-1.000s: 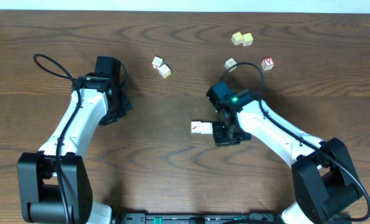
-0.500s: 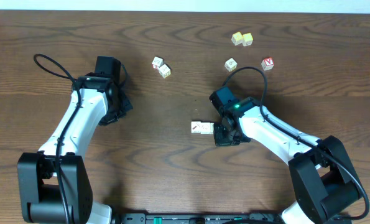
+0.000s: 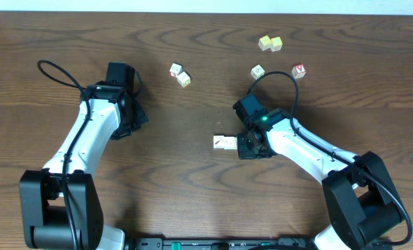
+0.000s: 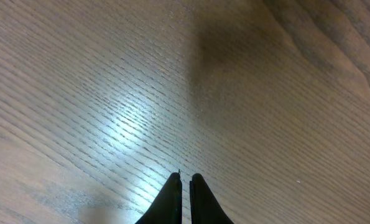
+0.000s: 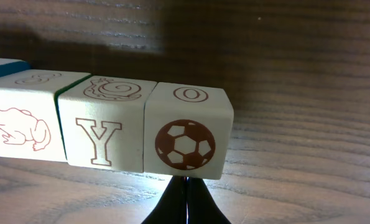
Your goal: Lift 4 blocks
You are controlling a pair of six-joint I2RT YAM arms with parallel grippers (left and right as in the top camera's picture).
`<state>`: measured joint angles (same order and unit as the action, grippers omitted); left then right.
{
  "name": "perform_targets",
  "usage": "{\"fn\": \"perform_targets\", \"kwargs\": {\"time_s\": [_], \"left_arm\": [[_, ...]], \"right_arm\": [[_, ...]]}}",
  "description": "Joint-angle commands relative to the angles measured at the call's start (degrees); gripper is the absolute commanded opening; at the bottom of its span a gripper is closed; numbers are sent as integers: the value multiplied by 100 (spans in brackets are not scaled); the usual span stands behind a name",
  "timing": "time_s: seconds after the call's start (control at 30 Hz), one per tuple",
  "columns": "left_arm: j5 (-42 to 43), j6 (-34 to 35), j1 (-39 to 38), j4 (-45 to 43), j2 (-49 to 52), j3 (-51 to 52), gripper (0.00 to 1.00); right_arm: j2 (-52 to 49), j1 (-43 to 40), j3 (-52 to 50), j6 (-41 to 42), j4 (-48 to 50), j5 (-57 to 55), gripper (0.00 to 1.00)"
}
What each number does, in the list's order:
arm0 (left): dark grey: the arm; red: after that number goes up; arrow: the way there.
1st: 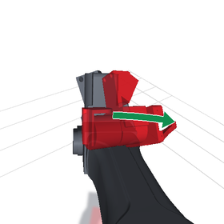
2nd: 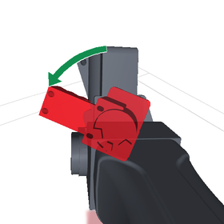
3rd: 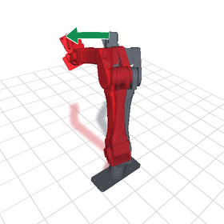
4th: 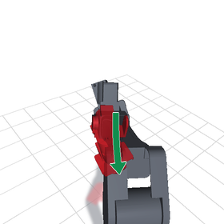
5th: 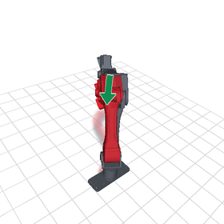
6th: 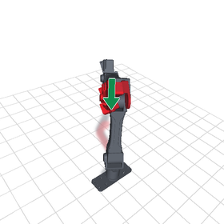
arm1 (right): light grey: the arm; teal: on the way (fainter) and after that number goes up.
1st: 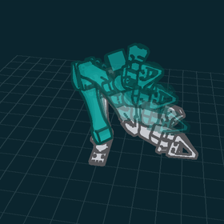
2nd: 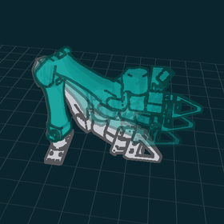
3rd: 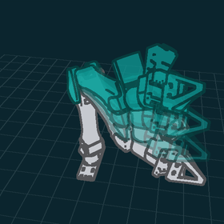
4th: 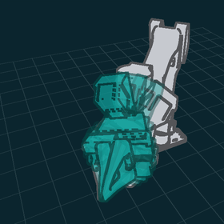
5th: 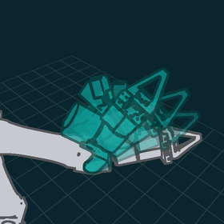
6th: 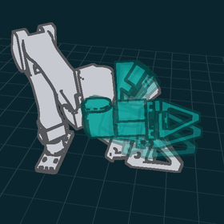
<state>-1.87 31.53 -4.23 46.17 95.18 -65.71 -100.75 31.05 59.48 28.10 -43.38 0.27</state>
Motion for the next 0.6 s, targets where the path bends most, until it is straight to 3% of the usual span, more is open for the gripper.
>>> {"fn": "perform_targets", "kwargs": {"time_s": [0.0, 0.4, 0.57], "left_arm": [[-28, 50, 4, 2, -11, 24, 8], [-31, 50, 4, -4, -13, 24, 8], [-28, 52, 4, -55, -13, 24, 8]], "right_arm": [[68, -37, -31, 79, 39, -90, 1], [83, -31, 22, -310, 48, 1078, 1], [70, 63, 7, -284, 37, 966, 1]]}}
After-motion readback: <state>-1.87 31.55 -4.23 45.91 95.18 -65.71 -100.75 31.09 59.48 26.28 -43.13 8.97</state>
